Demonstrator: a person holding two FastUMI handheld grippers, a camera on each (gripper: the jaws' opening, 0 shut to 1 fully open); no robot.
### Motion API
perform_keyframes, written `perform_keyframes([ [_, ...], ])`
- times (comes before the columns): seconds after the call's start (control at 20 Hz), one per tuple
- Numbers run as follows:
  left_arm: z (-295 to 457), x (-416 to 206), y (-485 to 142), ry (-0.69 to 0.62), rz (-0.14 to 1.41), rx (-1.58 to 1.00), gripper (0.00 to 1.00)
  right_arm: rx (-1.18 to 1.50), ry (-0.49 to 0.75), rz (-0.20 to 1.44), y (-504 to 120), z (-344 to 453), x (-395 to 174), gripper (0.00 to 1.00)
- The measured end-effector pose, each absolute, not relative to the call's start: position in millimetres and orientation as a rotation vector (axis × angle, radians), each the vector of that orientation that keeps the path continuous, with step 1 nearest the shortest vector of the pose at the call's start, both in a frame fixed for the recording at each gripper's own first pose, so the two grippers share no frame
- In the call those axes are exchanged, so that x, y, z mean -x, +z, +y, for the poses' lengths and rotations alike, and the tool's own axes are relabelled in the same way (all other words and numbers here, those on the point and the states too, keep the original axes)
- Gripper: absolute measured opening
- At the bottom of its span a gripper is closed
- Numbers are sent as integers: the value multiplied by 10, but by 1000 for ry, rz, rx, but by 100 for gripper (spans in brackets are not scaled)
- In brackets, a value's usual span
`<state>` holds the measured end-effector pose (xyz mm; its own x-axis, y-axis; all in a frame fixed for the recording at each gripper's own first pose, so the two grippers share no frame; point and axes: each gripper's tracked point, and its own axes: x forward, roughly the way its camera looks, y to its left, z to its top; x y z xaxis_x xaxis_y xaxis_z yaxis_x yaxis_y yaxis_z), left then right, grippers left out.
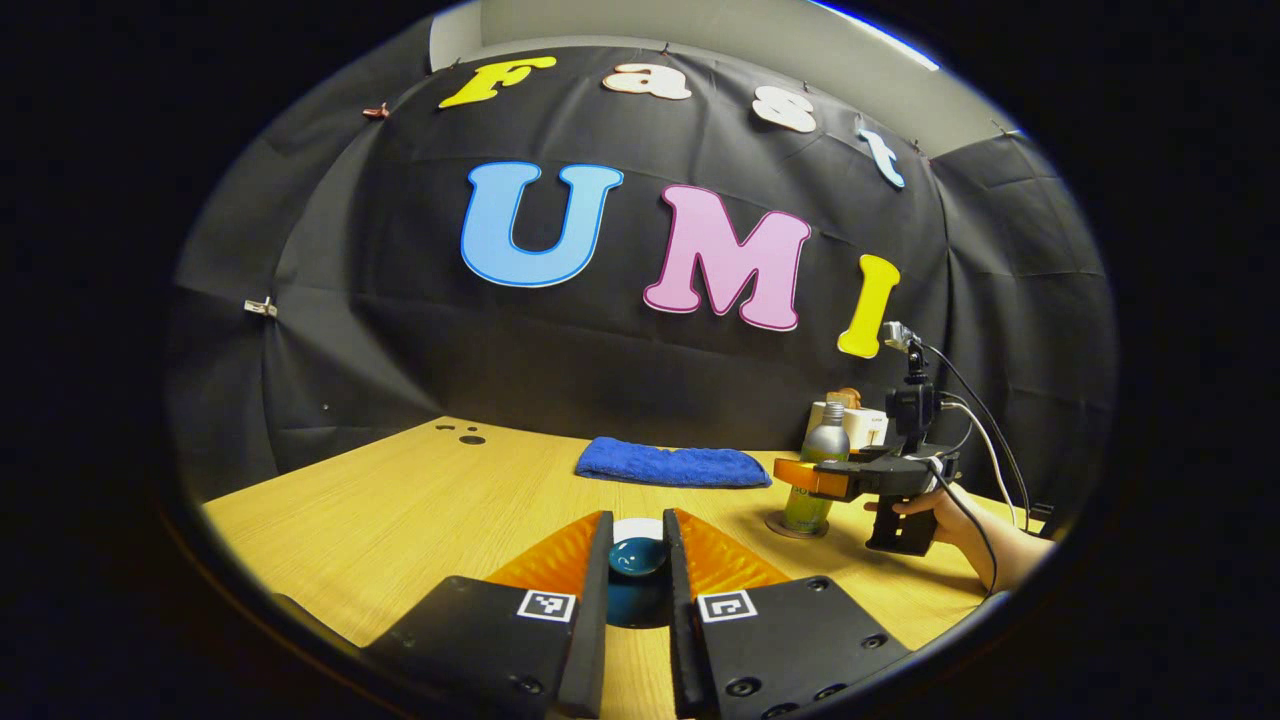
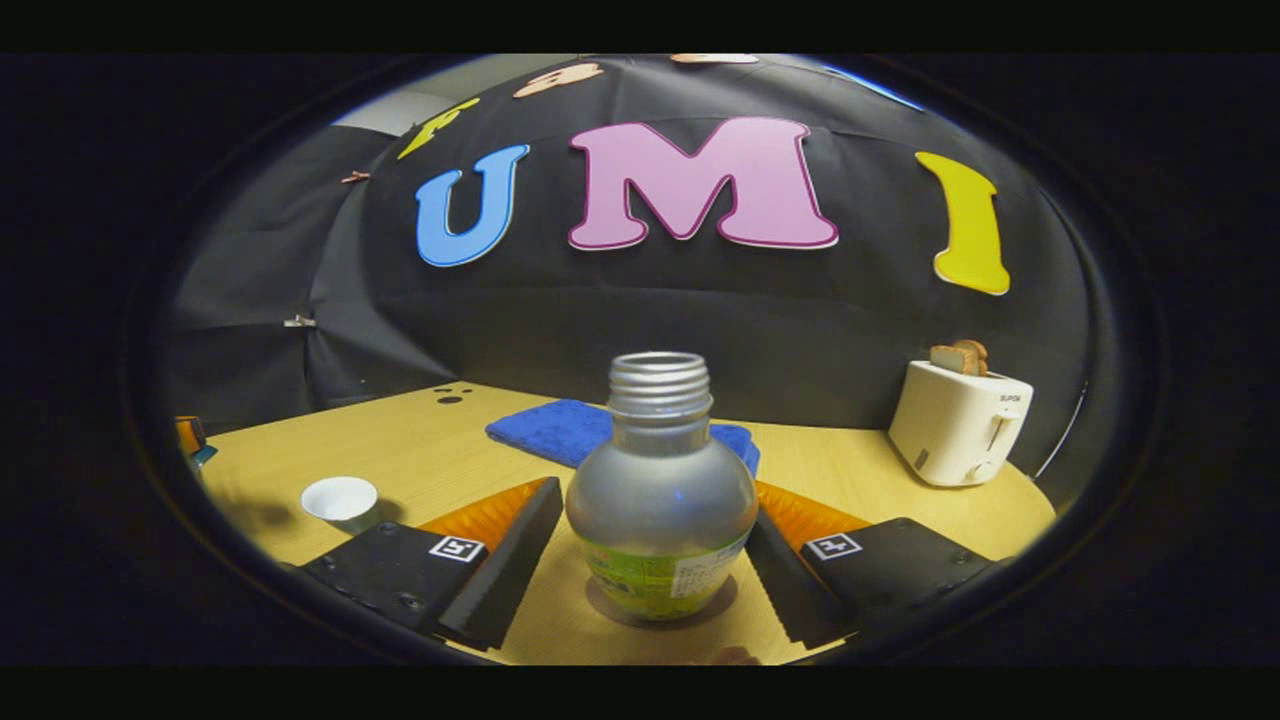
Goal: Open the teacup lid with one hand, grasp the water bottle and pour water into the teacup with the other hand; after pouring, place the water bottle on the coaster and then close the teacup lid.
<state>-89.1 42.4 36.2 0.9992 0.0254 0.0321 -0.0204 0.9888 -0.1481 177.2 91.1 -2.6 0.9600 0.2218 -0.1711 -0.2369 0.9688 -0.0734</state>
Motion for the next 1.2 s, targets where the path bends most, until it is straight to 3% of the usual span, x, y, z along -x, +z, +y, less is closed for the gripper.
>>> perform_keyframes([
  [0.7, 248, 1019, 383, -4, -58, 184, 30, 94, 191, 195, -150, 712, -1089, 98],
  [0.85, 310, 918, 381, 5, -51, 180, 34, 72, 195, 142, 9, 697, -834, 98],
  [1.2, 310, 330, 406, -9, -53, 99, 30, 44, 163, 44, 160, 586, -330, 98],
])
